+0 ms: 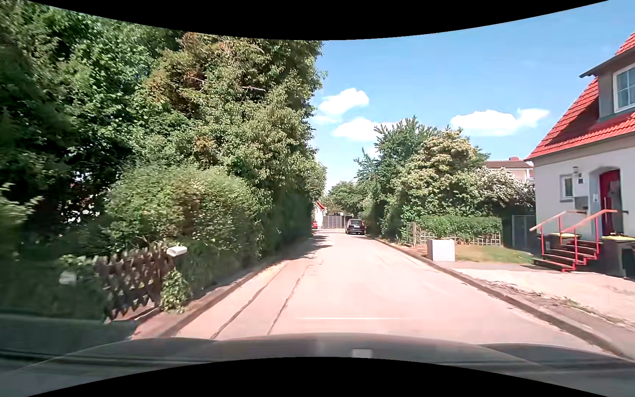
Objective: Follow the waypoints while adhering to traffic rules and regulations
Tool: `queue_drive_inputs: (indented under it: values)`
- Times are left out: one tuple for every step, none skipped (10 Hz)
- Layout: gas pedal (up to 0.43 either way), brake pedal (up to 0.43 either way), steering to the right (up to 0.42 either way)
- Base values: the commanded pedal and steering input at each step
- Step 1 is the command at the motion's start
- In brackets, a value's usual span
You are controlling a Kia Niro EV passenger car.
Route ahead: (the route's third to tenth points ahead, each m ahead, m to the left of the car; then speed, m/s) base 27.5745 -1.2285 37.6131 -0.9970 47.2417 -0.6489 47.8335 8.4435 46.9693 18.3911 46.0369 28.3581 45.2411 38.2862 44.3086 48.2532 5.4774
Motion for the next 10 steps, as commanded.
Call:
queue_drive_inputs:
  values:
    - [0.047, 0.000, 0.000]
    - [0.047, 0.000, 0.000]
    - [0.047, 0.000, 0.000]
    - [0.047, 0.000, 0.000]
    - [0.047, 0.000, 0.000]
    - [0.047, 0.000, 0.000]
    - [0.047, 0.000, 0.002]
    - [0.047, 0.000, 0.002]
    - [0.047, 0.000, 0.002]
    - [0.047, 0.000, 0.002]
